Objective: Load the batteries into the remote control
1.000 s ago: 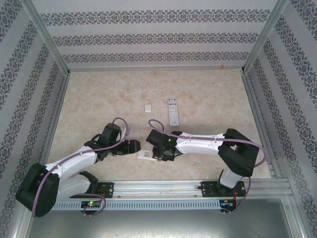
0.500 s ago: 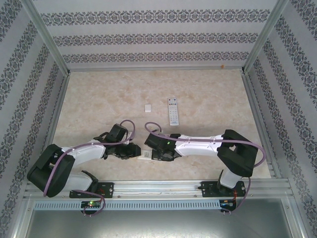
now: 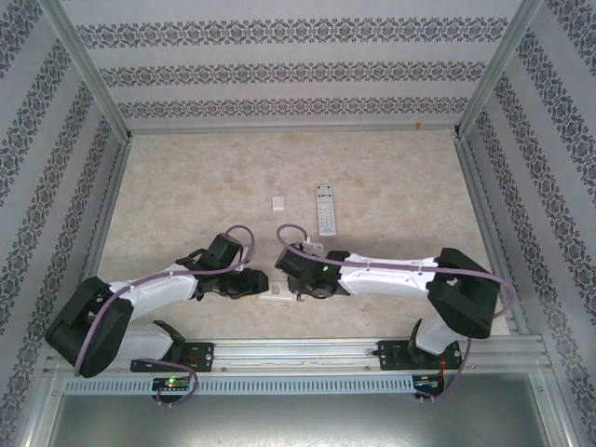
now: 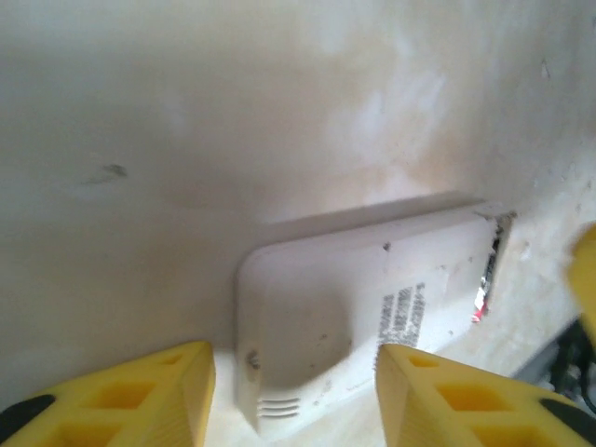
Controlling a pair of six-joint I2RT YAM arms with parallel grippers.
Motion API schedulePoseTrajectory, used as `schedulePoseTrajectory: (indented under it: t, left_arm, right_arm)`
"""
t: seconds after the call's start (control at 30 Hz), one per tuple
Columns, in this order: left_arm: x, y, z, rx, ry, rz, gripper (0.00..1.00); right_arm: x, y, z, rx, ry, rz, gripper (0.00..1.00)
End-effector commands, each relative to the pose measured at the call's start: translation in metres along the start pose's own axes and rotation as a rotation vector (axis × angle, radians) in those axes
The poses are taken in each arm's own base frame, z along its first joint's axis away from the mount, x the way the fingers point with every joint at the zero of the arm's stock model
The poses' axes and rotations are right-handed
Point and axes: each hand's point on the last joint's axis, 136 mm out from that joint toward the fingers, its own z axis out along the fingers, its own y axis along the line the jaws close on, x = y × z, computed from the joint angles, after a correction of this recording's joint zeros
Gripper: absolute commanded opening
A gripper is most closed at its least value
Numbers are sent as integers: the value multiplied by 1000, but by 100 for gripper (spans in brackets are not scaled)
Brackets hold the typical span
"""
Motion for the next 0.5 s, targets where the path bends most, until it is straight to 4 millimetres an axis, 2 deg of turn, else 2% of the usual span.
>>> schedulePoseTrajectory:
  t: [0.0,0.07,0.17,0.23,0.33,0.47]
  left_arm:
    - [-2,21,-11,-122,-58,-23,55]
    - [-7,17,-19,-124,-95,-12,59]
    - [-21,11,-34,-132,-176,32,63]
    - [-31,7,-44,-146,-231,75,64]
    - [-43,1,-58,-163,-297,128,65]
    - [-49,-4,-66,-169,-328,168,68]
  right_arm:
    - [-30,3,-21,-28,-91,-45,31]
    - [-49,4,-26,-32,-134,-88,35]
    - [-78,-1,-21,25,-159,-99,40]
    - [-94,-3,-11,68,-161,-44,44]
    - [-105,-3,13,84,-135,147,46]
    - [-119,1,38,121,-129,279,47]
